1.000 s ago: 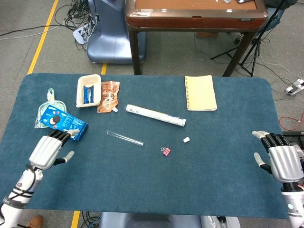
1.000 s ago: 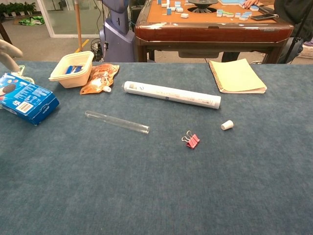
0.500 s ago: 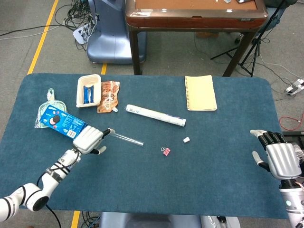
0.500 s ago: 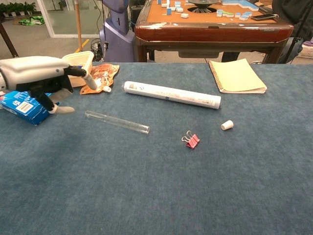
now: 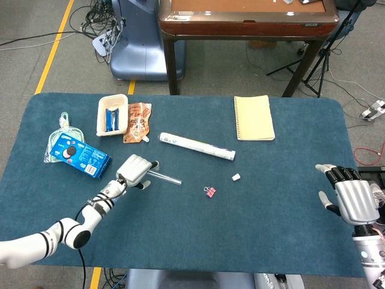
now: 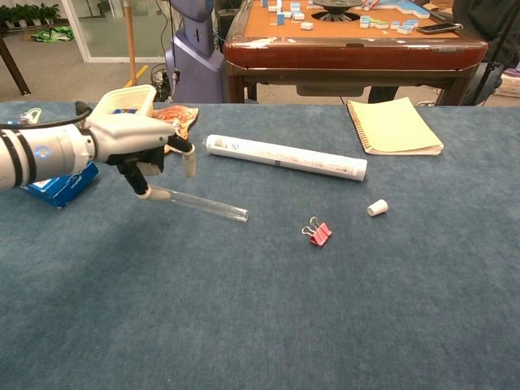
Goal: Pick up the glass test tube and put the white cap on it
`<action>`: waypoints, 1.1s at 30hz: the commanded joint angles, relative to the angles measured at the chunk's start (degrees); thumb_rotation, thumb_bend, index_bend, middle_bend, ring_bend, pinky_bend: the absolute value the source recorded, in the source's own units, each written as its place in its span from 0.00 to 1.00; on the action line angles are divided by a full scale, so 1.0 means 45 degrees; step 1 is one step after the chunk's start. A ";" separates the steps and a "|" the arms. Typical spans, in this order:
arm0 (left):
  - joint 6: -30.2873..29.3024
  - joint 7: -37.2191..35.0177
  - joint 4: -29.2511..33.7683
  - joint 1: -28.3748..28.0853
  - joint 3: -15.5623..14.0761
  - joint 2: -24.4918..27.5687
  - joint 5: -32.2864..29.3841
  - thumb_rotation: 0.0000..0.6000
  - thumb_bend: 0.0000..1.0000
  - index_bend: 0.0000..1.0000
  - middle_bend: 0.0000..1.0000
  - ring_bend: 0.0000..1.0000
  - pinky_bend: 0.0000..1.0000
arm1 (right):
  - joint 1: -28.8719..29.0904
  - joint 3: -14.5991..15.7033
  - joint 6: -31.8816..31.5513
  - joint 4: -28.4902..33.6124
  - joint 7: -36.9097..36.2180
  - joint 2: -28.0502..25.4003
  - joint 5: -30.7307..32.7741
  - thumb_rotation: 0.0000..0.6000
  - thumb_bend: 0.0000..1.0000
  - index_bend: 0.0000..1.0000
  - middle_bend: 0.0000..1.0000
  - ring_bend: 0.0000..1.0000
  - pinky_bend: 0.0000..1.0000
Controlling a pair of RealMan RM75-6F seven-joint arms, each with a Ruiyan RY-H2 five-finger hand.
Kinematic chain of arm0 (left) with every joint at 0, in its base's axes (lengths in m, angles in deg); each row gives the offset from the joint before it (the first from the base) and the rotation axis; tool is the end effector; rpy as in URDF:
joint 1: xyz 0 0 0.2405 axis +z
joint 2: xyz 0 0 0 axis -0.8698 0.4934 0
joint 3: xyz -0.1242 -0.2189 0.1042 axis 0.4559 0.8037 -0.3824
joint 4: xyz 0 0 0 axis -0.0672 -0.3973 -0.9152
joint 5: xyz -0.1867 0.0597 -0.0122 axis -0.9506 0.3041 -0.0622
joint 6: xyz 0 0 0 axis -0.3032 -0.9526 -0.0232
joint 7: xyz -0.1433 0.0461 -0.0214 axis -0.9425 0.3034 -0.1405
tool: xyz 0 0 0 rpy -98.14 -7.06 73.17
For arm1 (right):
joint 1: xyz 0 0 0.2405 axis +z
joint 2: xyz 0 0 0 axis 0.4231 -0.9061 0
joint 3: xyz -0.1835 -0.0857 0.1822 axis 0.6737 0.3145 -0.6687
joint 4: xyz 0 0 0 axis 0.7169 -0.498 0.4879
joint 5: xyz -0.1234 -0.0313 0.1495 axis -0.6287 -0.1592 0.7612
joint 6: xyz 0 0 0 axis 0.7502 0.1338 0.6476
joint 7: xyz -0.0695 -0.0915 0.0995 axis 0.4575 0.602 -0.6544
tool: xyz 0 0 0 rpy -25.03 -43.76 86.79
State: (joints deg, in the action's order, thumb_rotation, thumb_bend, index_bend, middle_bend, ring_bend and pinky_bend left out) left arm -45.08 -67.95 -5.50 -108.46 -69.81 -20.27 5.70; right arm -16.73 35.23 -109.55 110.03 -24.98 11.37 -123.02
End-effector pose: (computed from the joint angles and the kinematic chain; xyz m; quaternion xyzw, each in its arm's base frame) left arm -0.1497 0.3960 -0.0107 -0.8143 -0.3085 -0.3106 0.3812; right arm -0.2900 -0.2151 0.1937 0.6320 -0.3340 0.3633 0.5976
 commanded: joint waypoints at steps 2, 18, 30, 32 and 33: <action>0.0499 0.0956 -0.0834 -0.0727 0.0150 -0.0888 -0.1366 1.00 0.26 0.38 1.00 1.00 1.00 | -0.0002 0.0028 0.0037 -0.0086 -0.0100 0.0000 0.0061 1.00 0.33 0.27 0.29 0.26 0.29; 0.0508 0.2125 -0.1876 -0.1666 -0.0168 -0.2162 -0.3508 1.00 0.26 0.42 1.00 1.00 1.00 | -0.0197 0.0174 -0.0074 -0.0390 -0.0596 -0.0106 0.0203 1.00 0.33 0.27 0.29 0.27 0.29; 0.0337 0.2089 -0.2306 -0.1878 -0.0396 -0.2411 -0.3725 1.00 0.26 0.48 1.00 1.00 1.00 | -0.0285 0.0232 -0.0176 -0.0508 -0.0776 -0.0103 0.0185 1.00 0.33 0.27 0.29 0.27 0.29; 0.0378 0.2131 -0.2418 -0.1921 -0.0462 -0.2456 -0.3785 1.00 0.26 0.48 1.00 1.00 1.00 | -0.0304 0.0239 -0.0202 -0.0511 -0.0774 -0.0115 0.0181 1.00 0.33 0.27 0.29 0.27 0.30; 0.0402 0.2147 -0.2461 -0.1936 -0.0488 -0.2475 -0.3826 1.00 0.26 0.48 1.00 1.00 1.00 | -0.0310 0.0242 -0.0211 -0.0508 -0.0773 -0.0121 0.0178 1.00 0.33 0.27 0.29 0.27 0.30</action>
State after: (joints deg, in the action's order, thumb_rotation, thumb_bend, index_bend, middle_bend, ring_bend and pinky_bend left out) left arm -43.36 -58.36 -16.48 -117.10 -71.92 -31.34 -11.42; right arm -18.13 36.32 -110.50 107.75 -28.46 10.82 -122.21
